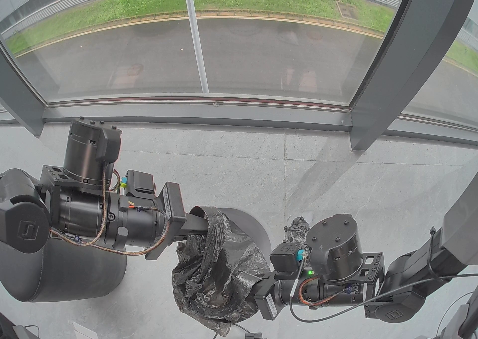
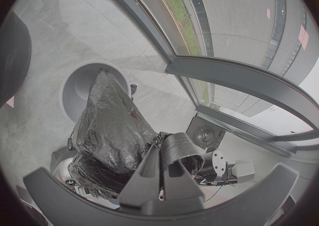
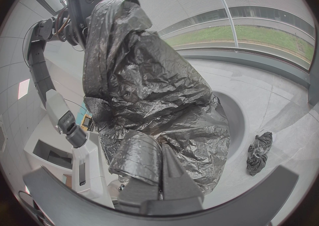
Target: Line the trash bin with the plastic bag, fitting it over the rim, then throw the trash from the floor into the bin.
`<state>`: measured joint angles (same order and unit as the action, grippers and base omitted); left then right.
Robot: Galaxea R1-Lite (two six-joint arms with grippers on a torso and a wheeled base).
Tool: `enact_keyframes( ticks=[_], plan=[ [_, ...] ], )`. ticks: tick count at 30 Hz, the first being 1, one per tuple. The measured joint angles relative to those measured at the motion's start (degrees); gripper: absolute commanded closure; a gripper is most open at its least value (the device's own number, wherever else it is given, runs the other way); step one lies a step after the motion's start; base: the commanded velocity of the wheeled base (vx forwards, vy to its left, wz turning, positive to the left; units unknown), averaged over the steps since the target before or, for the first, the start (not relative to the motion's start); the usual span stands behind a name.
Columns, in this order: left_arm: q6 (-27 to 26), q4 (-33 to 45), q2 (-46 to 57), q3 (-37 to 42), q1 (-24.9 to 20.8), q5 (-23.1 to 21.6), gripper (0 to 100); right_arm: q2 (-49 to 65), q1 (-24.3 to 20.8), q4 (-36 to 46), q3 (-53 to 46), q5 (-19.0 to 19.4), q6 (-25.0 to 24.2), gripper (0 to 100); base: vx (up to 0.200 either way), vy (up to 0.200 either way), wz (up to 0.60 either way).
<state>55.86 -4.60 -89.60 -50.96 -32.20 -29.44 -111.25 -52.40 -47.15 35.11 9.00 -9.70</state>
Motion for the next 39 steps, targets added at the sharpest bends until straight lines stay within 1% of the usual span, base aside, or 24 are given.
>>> enact_keyframes(
  ticks=[6, 12, 19, 26, 32, 39],
  plan=[
    [0.0, -2.1, -2.8, -0.3, 1.9, 0.0, 100, -4.0, 2.2, -3.6, 1.3, 0.0, 0.0, 100, 0.000, 0.000, 0.00],
    [-0.2, -4.9, -5.4, -0.5, 4.2, -0.2, 100, -7.5, 3.6, -4.5, 3.4, -0.2, 0.1, 100, 0.000, 0.000, 0.00],
    [-0.2, -7.0, -7.9, -0.6, 5.1, -0.1, 100, -10.1, 4.0, -4.5, 5.8, -0.5, 0.5, 100, 0.000, 0.000, 0.00],
    [-0.3, -10.5, -10.0, -0.6, 6.0, -0.1, 100, -13.2, 5.5, -4.5, 9.5, -0.7, 1.5, 100, 0.000, 0.000, 0.00],
    [-0.4, -13.0, -11.6, -0.5, 6.8, -0.1, 100, -16.2, 6.9, -4.5, 12.7, -2.3, 3.2, 100, 0.000, 0.000, 0.00],
    [-0.4, -15.3, -13.8, -0.6, 7.4, -0.1, 100, -19.3, 7.5, -4.5, 15.0, -2.8, 3.8, 100, 0.000, 0.000, 0.00]
  ],
)
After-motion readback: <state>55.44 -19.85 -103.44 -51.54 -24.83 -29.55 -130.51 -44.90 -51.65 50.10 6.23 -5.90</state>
